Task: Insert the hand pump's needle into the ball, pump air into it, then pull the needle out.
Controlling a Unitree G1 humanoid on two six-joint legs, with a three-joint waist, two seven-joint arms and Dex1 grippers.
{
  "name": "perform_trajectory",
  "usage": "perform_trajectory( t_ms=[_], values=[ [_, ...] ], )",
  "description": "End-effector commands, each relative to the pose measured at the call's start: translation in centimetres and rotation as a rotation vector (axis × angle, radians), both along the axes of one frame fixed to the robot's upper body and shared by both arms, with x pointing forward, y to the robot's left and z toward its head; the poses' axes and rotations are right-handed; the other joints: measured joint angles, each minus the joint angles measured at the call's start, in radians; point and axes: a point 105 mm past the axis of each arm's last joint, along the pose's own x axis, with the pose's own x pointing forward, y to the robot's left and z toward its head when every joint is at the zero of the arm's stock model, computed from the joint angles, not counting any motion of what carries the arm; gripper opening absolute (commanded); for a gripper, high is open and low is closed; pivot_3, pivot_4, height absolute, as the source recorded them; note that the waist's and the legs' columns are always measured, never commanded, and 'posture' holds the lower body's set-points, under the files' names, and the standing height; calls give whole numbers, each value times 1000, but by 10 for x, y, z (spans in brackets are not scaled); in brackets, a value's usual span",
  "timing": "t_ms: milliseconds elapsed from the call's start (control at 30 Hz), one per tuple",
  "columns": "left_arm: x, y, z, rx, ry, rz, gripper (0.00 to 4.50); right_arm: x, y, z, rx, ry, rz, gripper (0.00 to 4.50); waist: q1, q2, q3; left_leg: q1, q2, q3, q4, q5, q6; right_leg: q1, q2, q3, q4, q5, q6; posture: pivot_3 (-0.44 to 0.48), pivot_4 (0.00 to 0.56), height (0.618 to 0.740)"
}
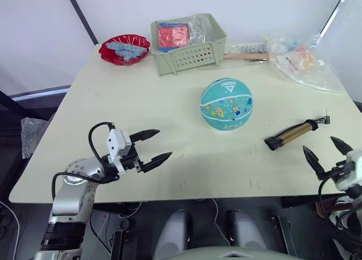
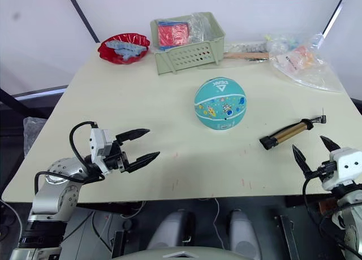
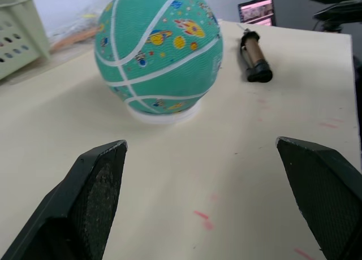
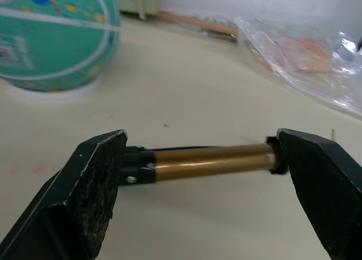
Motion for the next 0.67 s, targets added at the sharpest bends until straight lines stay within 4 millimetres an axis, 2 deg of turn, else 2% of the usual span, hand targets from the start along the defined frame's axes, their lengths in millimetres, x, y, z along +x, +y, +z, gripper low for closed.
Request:
perform_trajectory(
  t_ms=[33,233,467,667],
  values=[
    [6,22,-6,2,5,149,4500,-14,-8,6,1,-24,65,4463,0,0,0,0,0,0,0,0,0,0,0,0,0,0,0,0,150,740],
    [-3,40,-24,30,65,270,4500,-26,-11,-4,-19,61,179,4463,0,-1,0,5,2,4,-2,0,0,2,0,3,0,0,0,0,150,740],
    [-19,47,-39,66,103,304,4500,-22,-18,-7,-34,82,203,4463,1,-1,0,8,3,8,-5,0,0,2,-1,7,-1,0,0,0,150,740],
    [-21,53,-44,98,112,339,4500,-16,-20,-7,-42,76,229,4463,3,-1,0,9,3,9,-6,0,0,2,-1,7,-1,0,0,0,150,740]
  ],
)
